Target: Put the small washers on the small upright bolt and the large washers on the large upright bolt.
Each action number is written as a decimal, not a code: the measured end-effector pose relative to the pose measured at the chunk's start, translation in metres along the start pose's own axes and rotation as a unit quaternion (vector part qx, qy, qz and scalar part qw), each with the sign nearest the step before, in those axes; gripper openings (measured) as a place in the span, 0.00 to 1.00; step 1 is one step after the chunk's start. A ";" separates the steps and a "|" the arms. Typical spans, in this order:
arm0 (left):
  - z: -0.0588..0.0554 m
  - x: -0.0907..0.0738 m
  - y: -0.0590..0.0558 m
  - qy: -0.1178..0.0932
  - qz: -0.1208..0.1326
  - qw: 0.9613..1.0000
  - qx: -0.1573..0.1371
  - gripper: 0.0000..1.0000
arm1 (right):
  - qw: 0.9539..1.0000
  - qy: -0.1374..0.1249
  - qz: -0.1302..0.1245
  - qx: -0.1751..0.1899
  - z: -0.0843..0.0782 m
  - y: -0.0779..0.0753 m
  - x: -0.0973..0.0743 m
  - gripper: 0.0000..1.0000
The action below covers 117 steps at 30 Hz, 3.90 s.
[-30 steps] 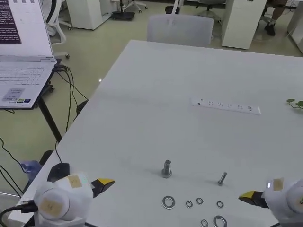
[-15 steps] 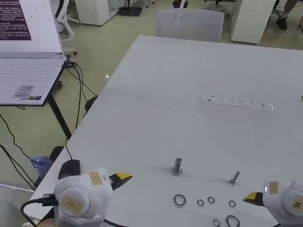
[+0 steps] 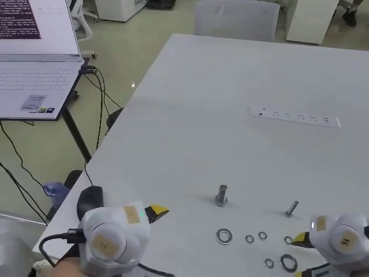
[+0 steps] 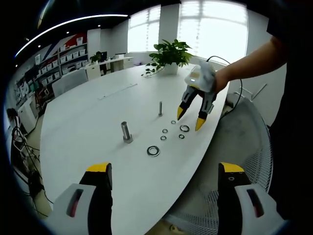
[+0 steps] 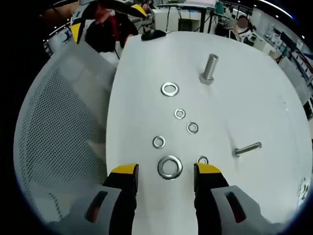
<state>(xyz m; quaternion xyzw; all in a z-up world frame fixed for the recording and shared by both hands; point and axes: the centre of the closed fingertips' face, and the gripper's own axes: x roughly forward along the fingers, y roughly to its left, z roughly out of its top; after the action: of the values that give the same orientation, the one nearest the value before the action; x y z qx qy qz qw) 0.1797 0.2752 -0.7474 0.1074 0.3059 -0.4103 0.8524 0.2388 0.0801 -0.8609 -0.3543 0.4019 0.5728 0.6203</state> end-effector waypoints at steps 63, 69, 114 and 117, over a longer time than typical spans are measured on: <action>0.011 0.005 0.003 -0.007 -0.009 1.000 -0.017 0.83 | 0.997 0.072 -0.003 -0.021 -0.010 -0.001 0.013 0.34; 0.010 0.004 0.002 -0.009 -0.006 1.000 -0.023 0.82 | 0.997 0.075 -0.005 -0.023 -0.010 -0.002 0.014 0.26; -0.008 -0.005 0.001 -0.023 0.002 0.998 -0.050 0.78 | 0.993 0.114 0.013 -0.001 -0.010 0.004 0.006 0.21; -0.008 -0.003 0.001 -0.023 0.004 0.998 -0.051 0.78 | 0.993 0.117 0.015 -0.006 -0.007 0.004 0.001 0.21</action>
<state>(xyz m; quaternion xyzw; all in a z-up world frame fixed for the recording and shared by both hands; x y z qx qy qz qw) 0.1752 0.2811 -0.7518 0.0552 0.3060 -0.3935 0.8651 0.2346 0.0747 -0.8645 -0.4168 0.4733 0.5393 0.5581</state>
